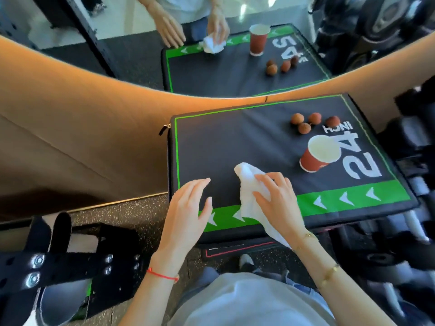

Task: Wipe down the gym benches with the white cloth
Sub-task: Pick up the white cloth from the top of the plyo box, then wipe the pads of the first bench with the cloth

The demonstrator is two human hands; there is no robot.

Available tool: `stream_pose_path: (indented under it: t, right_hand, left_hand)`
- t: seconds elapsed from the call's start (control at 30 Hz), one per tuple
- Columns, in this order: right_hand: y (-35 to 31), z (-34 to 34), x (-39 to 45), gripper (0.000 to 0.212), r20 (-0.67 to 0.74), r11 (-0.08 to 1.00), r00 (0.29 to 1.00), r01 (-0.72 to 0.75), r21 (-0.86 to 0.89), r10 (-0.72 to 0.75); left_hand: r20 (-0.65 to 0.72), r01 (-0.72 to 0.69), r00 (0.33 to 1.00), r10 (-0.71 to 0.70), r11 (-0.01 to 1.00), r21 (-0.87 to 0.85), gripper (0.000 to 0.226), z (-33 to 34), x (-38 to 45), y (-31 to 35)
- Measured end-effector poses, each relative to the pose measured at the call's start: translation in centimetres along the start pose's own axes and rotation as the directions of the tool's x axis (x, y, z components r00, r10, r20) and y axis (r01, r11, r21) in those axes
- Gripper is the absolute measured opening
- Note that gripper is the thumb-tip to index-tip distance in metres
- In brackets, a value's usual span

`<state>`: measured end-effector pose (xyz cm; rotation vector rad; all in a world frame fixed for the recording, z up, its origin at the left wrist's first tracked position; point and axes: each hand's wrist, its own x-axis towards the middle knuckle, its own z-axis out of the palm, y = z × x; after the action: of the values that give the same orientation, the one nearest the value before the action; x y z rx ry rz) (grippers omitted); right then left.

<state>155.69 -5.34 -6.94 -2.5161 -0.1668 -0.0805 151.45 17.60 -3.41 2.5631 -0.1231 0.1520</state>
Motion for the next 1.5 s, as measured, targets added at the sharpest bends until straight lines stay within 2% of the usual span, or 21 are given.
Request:
stream_pose_path:
  t: [0.13,0.23,0.37,0.5,0.7,0.9,1.07,1.17,1.27,1.5]
  right_hand:
    - [-1.7,-1.6,-4.8,0.037,-0.133,0.988,0.979,-0.154,0.027,0.157]
    - [-4.1,-1.6,-9.8,0.036,-0.261,0.948,0.912,-0.313,0.059,0.317]
    - [-7.7,0.1,-17.6,0.037,-0.423,0.872,0.775,-0.483,0.081,0.469]
    - [-12.1,1.6,-25.8,0.036,-0.511,0.758,0.613,-0.640,0.126,0.602]
    - [-17.9,3.7,-36.9,0.034,-0.603,0.587,0.374,-0.785,0.198,0.704]
    - [-22.3,5.9,-47.1,0.038,-0.669,0.455,0.137,-0.829,0.326,0.730]
    - [-25.7,7.3,-56.6,0.039,-0.705,0.360,-0.023,-0.848,0.389,0.709]
    - [-28.2,7.9,-63.1,0.037,-0.709,0.322,-0.093,-0.844,0.429,0.699]
    - [-30.4,8.5,-70.4,0.036,-0.698,0.271,-0.138,-0.855,0.442,0.702]
    - [-31.3,8.7,-83.9,0.037,-0.693,0.220,-0.168,-0.873,0.435,0.701]
  left_hand:
    - [0.075,-0.188,0.979,0.190,0.982,-0.036,0.041,-0.8,0.8,-1.0]
    - [0.153,-0.347,0.923,0.353,0.936,-0.064,0.041,-1.3,1.0,-1.8]
    - [0.242,-0.550,0.793,0.559,0.828,-0.112,0.042,-1.4,0.4,-2.7]
    - [0.316,-0.677,0.639,0.701,0.708,-0.200,0.037,-1.5,-2.0,-1.9]
    - [0.387,-0.753,0.389,0.836,0.531,-0.389,0.041,-1.1,-9.0,1.1]
    - [0.340,-0.784,0.147,0.929,0.319,-0.532,0.038,-0.6,-18.1,4.8]
    - [0.315,-0.769,-0.007,0.949,0.196,-0.608,0.040,-0.4,-27.6,7.2]
    - [0.306,-0.744,-0.059,0.950,0.162,-0.648,0.039,-0.5,-34.4,8.1]
    - [0.301,-0.718,-0.082,0.950,0.153,-0.679,0.039,-1.0,-41.9,8.8]
    - [0.321,-0.693,-0.104,0.942,0.162,-0.702,0.039,-0.8,-55.2,10.9]
